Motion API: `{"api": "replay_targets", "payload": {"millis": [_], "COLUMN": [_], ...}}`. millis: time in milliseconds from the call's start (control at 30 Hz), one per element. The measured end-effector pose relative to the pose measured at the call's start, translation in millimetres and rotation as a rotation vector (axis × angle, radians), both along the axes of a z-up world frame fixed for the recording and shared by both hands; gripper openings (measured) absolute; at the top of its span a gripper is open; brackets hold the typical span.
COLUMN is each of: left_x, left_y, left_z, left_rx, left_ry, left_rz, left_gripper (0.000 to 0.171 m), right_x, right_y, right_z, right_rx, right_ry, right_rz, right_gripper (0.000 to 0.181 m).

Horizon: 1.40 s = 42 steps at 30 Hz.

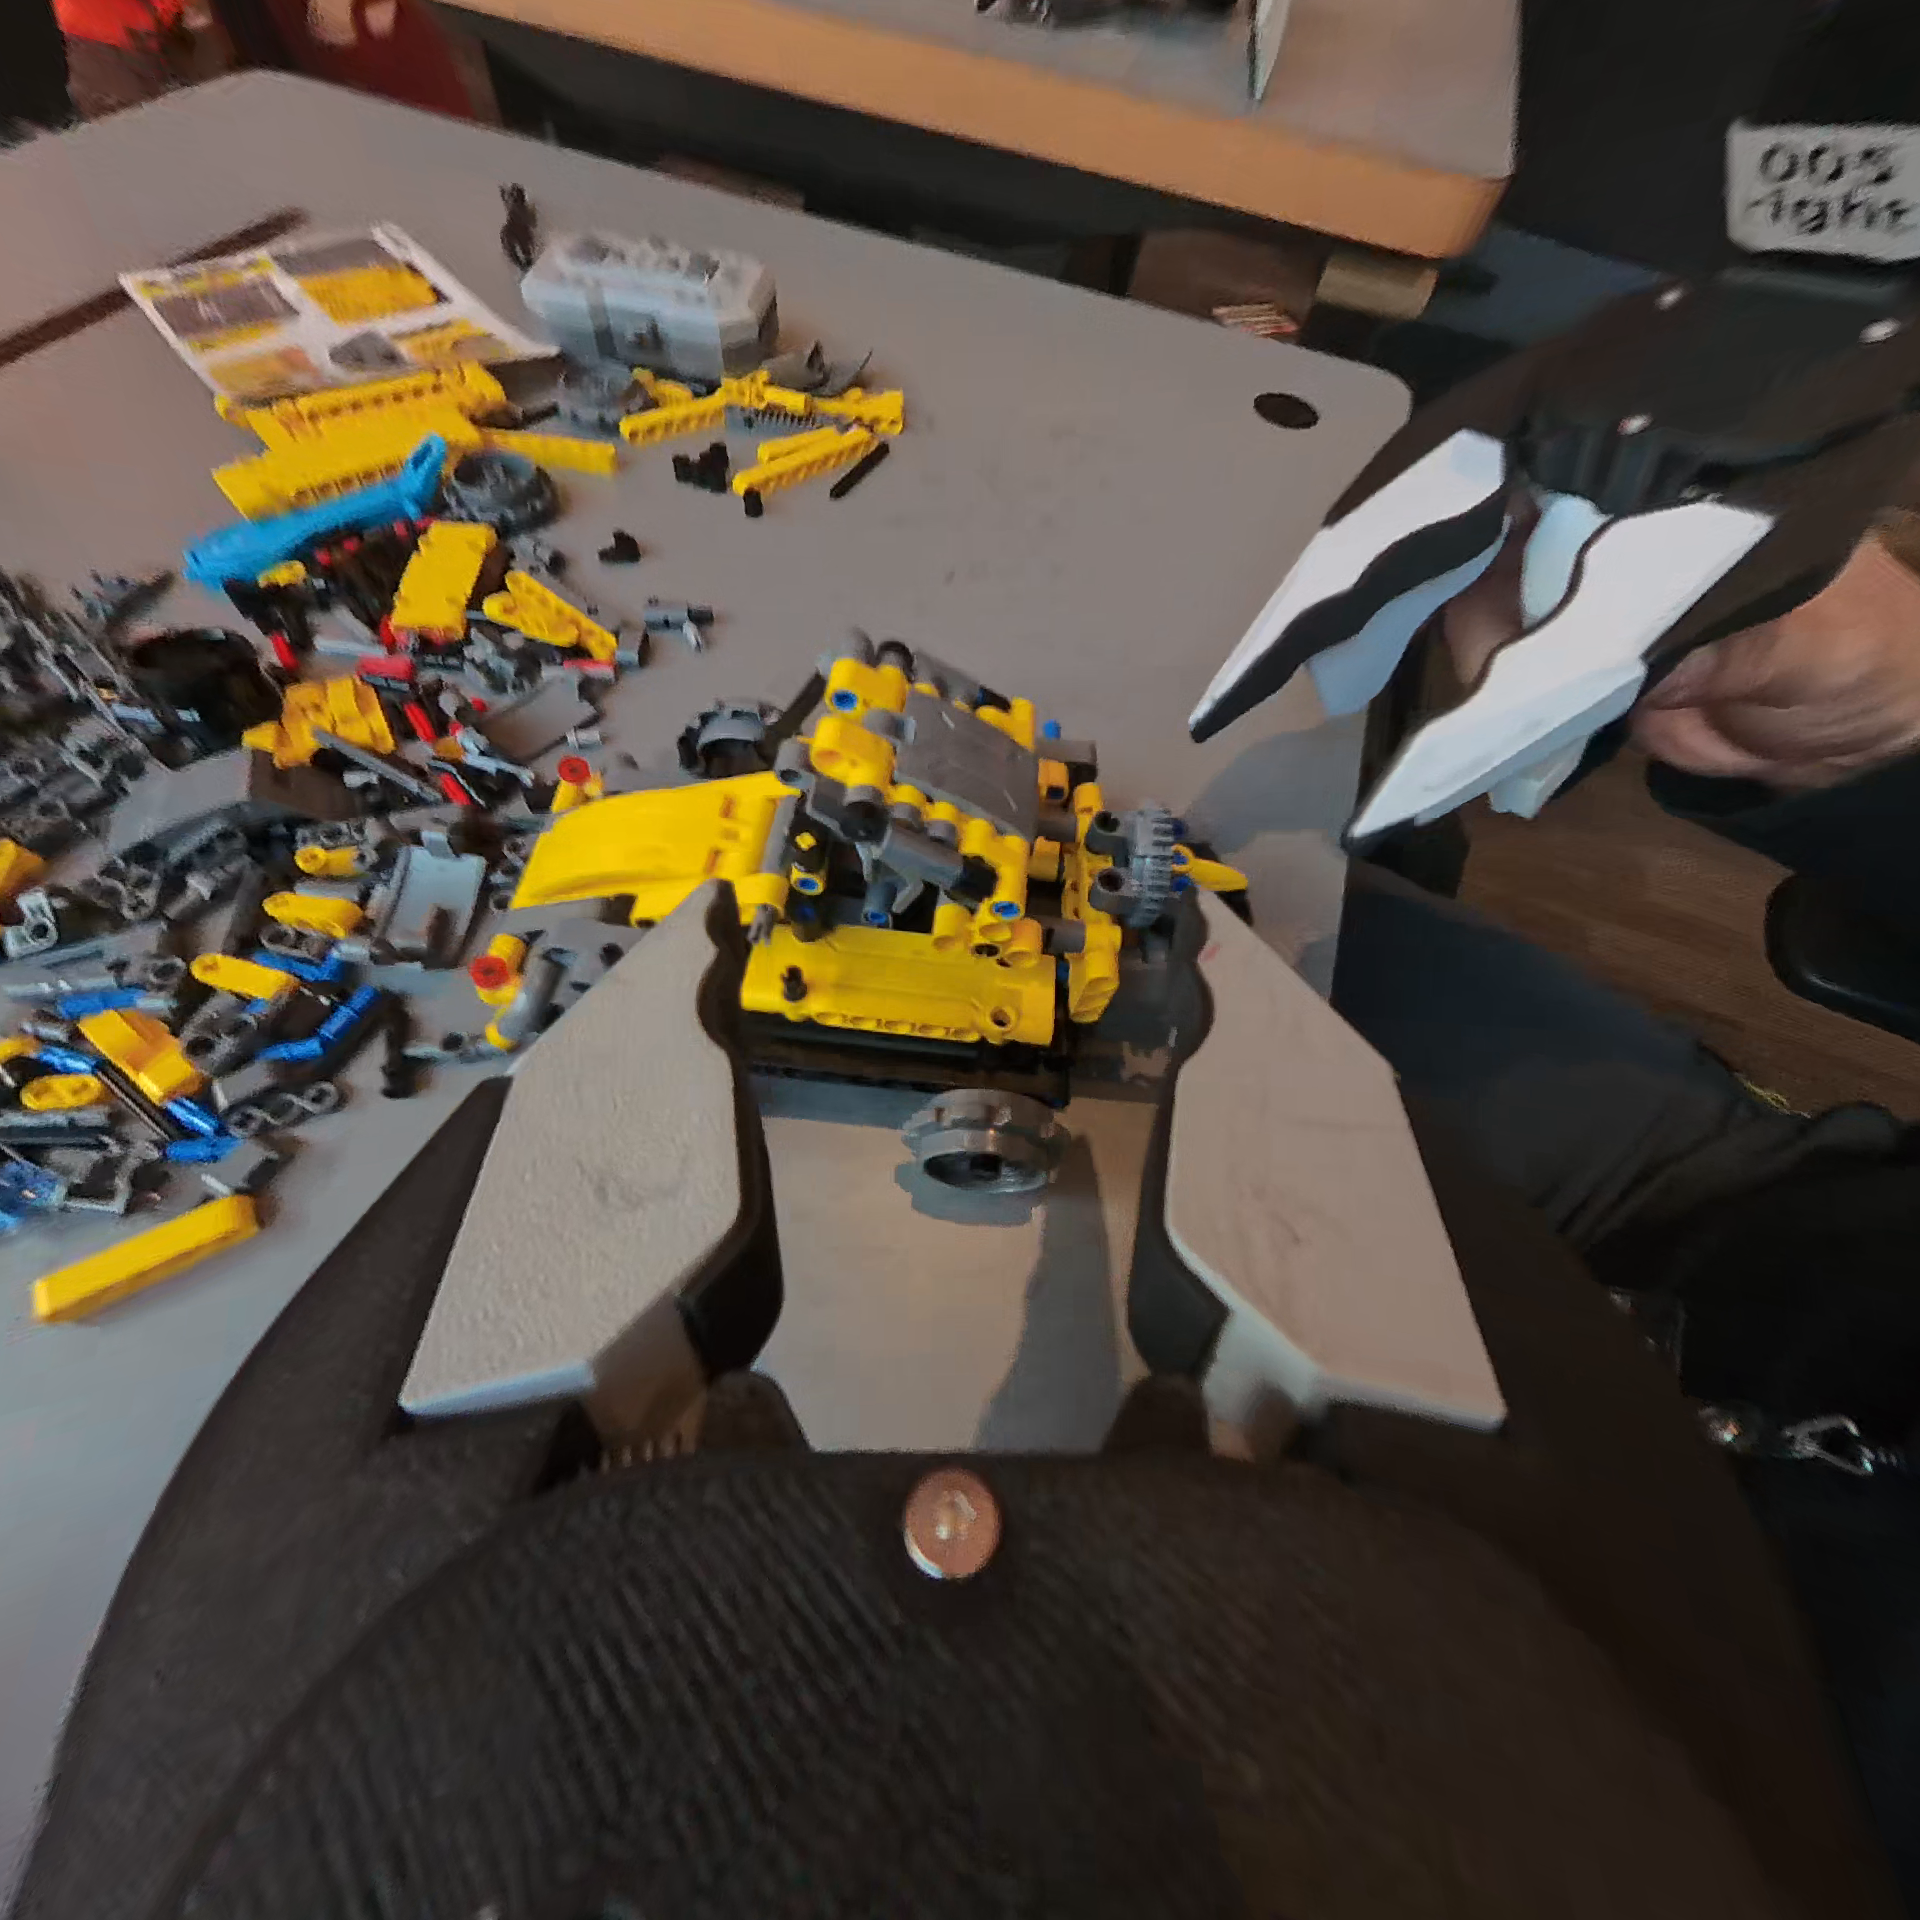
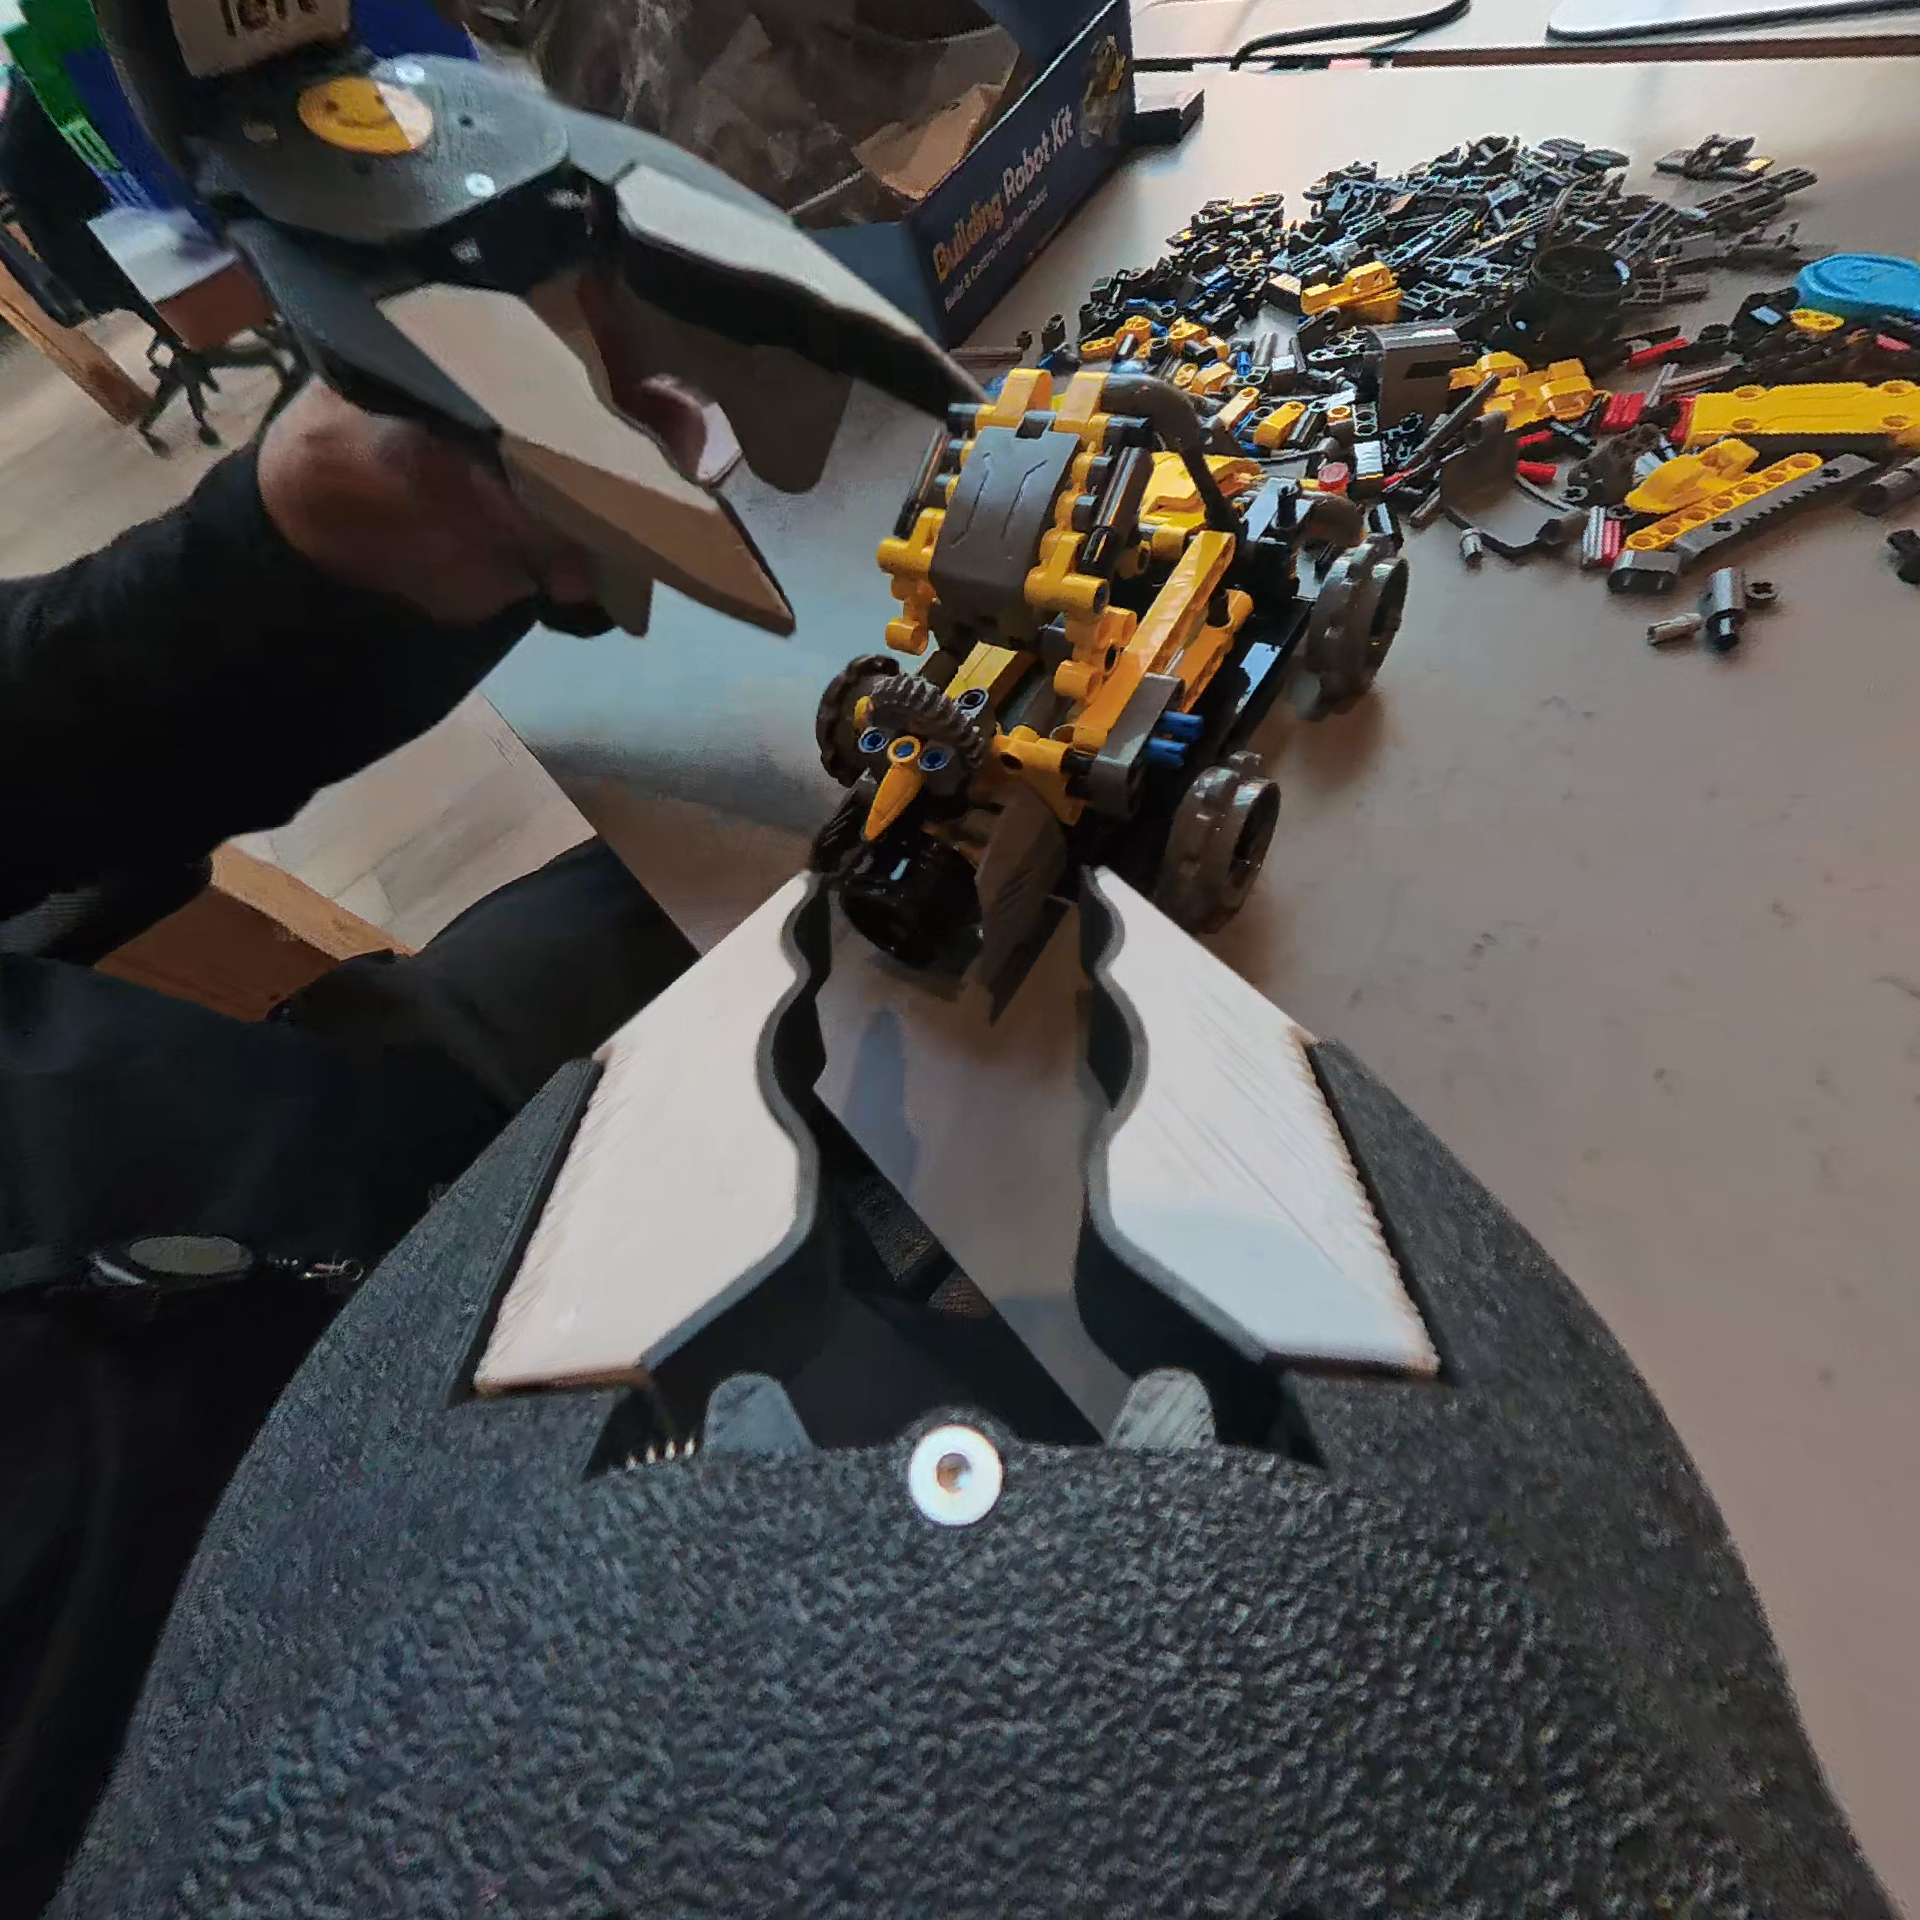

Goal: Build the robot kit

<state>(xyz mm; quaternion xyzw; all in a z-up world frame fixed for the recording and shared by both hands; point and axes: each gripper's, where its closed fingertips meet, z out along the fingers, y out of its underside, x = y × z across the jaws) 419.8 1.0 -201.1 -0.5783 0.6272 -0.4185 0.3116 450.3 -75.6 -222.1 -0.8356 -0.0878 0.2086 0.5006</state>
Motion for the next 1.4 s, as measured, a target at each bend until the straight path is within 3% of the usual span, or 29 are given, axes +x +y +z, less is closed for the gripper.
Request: {"api": "replay_targets", "payload": {"millis": [100, 233, 467, 733, 900, 1033, 1267, 1400], "left_x": [-4.1, -1.5, 0.2, -13.5, -25.6, -30.7, -22.7, -9.8], "left_y": [12.8, 27.9, 3.5, -22.8, -18.2, -17.1, -60.2, -61.3], "left_z": [6.1, -17.1, -43.1, -43.6, -45.8, -26.3, -23.2, -37.1], "left_rx": [0.025, 0.067, -0.01, -0.036, 0.007, 0.045, 0.115, 0.211], "left_ry": [0.027, 0.107, 0.133, 0.14, 0.138, 0.045, 0.041, 0.1], "left_rz": [-0.068, -0.107, -0.151, -0.089, -0.016, 0.066, -0.032, -0.027], "left_gripper": [0.09, 0.089, 0.082, 0.078, 0.075, 0.073, 0.055, 0.048], "right_x": [-9.7, -21.6, -23.2, -5.2, -2.1, 1.6, 33.9, 33.0], "right_y": [-3.6, 1.2, 11.2, 8.7, 4.0, -5.6, -0.1, 12.9], "right_z": [-2.4, -11.1, -17.8, -22.7, -21.4, -14.1, -3.0, -0.3], "right_rx": [-0.005, -0.027, -0.041, -0.06, -0.06, -0.042, 0.01, -0.014], "right_ry": [-0.006, -0.053, -0.076, -0.194, -0.18, -0.136, -0.017, 0.071], "right_rz": [0.032, 0.046, 0.033, 0.108, 0.148, 0.202, 0.206, 0.281], "right_gripper": [0.054, 0.058, 0.058, 0.043, 0.042, 0.036, 0.031, 0.032]}}
